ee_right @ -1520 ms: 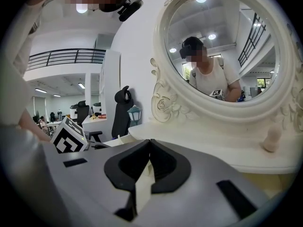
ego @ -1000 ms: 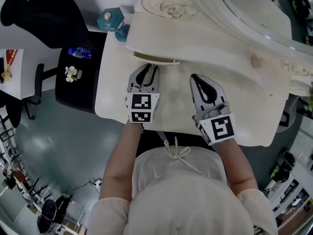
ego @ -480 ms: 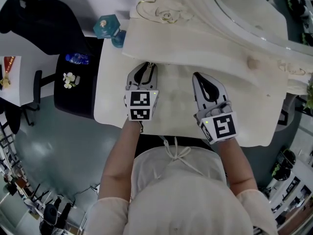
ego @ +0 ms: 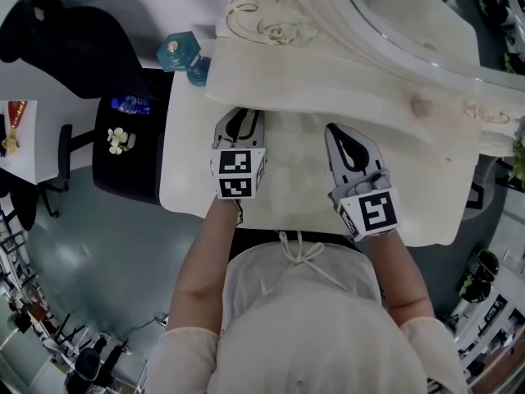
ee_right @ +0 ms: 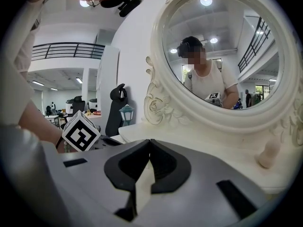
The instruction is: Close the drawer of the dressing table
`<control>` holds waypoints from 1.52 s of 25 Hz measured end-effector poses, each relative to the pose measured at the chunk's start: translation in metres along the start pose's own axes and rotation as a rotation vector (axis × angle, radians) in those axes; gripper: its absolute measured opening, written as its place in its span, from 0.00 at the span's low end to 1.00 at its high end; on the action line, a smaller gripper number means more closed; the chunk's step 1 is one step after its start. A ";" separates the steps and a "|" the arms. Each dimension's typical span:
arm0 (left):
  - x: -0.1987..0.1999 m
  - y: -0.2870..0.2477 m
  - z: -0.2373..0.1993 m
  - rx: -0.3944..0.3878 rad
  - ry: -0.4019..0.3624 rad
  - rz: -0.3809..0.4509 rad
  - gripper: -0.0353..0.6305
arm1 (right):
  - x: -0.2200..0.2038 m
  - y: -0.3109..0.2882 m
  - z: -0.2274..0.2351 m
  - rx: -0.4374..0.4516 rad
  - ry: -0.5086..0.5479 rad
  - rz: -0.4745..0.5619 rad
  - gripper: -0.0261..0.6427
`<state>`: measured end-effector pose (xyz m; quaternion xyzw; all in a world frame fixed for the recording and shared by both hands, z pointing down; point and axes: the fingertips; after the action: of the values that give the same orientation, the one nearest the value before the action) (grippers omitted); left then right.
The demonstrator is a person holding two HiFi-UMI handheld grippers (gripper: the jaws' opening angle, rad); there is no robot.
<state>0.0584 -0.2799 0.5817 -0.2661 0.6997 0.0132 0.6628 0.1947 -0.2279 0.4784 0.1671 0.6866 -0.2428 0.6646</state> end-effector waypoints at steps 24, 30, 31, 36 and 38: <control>0.106 0.117 0.024 -0.128 -0.070 0.242 0.50 | 0.065 0.039 -0.031 -0.100 0.025 0.093 0.05; 0.169 0.163 0.020 -0.142 -0.054 0.381 0.27 | 0.096 0.059 -0.036 -0.147 0.025 0.150 0.05; 0.178 0.168 0.020 -0.147 -0.058 0.396 0.20 | 0.100 0.062 -0.036 -0.149 0.023 0.162 0.05; 0.209 0.189 0.033 -0.192 -0.156 0.441 0.10 | 0.118 0.075 -0.043 -0.155 0.019 0.199 0.05; 0.218 0.196 0.042 -0.223 -0.183 0.464 0.10 | 0.124 0.080 -0.045 -0.156 0.027 0.209 0.05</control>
<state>0.0248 -0.1737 0.3072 -0.1679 0.6733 0.2656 0.6693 0.1941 -0.1488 0.3465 0.1889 0.6911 -0.1160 0.6879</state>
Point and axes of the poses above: the fingertips, and each gripper's own axes: y backward along the fingers, z to its right, x out of its top, and after that the axes turned 11 degrees about z, right-handed
